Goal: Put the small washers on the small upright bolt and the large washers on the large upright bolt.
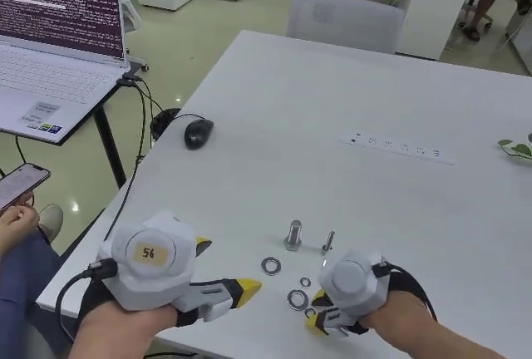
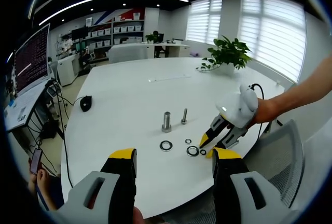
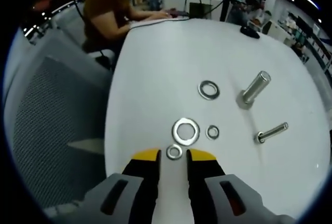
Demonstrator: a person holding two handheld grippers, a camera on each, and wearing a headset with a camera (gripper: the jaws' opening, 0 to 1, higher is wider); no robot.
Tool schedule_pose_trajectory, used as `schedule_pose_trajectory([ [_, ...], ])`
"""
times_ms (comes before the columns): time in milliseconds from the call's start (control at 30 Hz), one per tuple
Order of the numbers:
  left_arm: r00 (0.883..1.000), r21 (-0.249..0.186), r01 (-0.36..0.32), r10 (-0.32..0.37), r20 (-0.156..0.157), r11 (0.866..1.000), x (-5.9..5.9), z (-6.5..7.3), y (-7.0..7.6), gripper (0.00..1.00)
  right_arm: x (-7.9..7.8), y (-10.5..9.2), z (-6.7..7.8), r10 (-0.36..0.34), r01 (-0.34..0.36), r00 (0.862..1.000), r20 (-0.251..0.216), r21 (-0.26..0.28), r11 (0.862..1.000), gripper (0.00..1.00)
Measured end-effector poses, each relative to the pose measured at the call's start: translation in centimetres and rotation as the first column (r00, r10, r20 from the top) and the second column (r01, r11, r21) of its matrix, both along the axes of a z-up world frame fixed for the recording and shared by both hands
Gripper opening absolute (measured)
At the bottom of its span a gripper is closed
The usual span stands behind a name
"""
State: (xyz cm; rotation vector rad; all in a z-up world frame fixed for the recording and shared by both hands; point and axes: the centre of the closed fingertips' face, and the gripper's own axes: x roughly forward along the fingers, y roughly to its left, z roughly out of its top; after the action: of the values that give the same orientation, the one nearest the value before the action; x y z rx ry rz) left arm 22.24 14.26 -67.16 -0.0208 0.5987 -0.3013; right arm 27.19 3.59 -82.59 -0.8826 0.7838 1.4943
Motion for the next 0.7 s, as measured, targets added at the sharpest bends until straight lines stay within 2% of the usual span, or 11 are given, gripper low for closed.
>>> schedule_pose_trajectory([
  [200, 1.0, 0.014, 0.012, -0.012, -0.009, 1.0, -0.01, -0.07, 0.12, 0.58, -0.13, 0.1, -0.05, 0.057, -0.056, 0.998, 0.037, -0.017, 0.998, 0.14],
  [367, 1.0, 0.016, 0.007, -0.006, -0.005, 1.0, 0.0, 0.2, 0.45, 0.58, -0.02, 0.09, 0.01, 0.034, -0.034, 0.999, 0.022, -0.02, 0.999, 0.14],
  [567, 1.0, 0.022, 0.009, -0.009, -0.008, 1.0, -0.19, 0.14, 0.6, 0.58, 0.02, 0.1, 0.01, 0.024, -0.023, 0.999, 0.027, -0.02, 1.0, 0.14],
  [700, 1.0, 0.022, 0.005, -0.005, -0.005, 1.0, -0.32, 0.32, 0.69, 0.58, 0.1, -0.03, 0.06, -0.045, 0.045, 0.999, -0.013, 0.006, 0.999, 0.13],
])
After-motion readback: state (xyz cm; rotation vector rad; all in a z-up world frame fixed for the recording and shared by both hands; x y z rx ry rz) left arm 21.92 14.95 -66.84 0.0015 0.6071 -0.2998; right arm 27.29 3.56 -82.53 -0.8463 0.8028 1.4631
